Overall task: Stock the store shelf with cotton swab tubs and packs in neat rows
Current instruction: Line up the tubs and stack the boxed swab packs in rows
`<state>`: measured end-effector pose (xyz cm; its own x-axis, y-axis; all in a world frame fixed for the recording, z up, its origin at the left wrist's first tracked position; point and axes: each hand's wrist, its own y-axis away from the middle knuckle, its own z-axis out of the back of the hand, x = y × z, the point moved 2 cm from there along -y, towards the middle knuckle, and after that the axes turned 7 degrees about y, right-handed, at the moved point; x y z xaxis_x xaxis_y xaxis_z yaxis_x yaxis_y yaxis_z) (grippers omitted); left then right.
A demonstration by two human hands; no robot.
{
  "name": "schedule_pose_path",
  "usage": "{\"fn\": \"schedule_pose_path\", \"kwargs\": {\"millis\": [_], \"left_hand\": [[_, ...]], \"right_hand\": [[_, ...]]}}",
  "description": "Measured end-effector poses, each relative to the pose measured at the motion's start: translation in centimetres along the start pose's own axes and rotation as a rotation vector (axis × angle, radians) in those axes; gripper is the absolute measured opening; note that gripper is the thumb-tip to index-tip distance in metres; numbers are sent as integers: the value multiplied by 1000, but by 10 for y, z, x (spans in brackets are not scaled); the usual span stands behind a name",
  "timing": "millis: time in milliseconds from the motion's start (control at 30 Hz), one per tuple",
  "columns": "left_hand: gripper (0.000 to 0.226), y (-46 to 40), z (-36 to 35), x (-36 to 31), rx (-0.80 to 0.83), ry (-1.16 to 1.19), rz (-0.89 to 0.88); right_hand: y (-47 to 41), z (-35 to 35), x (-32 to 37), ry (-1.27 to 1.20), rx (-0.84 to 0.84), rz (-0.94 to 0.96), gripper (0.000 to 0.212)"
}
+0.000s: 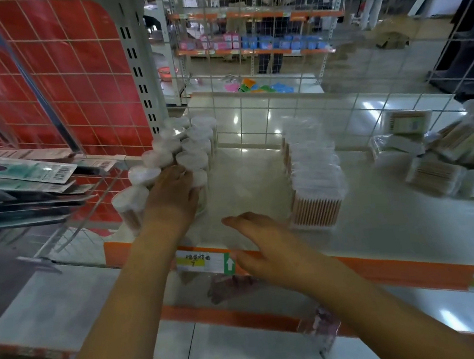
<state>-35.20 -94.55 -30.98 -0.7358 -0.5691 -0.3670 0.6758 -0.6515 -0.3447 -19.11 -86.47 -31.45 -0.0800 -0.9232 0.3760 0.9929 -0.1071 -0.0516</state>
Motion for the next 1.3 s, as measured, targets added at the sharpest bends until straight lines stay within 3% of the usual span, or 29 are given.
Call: {"fn": "schedule_pose_path", "kwargs": {"millis": [700,833,1000,1300], "left_hand": [[25,-7,1,-5,-11,-43,60],[29,2,3,-19,-54,-63,-91],[45,20,0,-52,15,-71,-205],[46,36,-13,-132,57,-23,-336]], "right_hand": [[14,-3,-6,2,-26,-9,57],[17,4,-12,-44,-140,-26,53],[21,21,-22,-63,-288,-59,51],[51,51,-58,-7,-443,-183,48]]}}
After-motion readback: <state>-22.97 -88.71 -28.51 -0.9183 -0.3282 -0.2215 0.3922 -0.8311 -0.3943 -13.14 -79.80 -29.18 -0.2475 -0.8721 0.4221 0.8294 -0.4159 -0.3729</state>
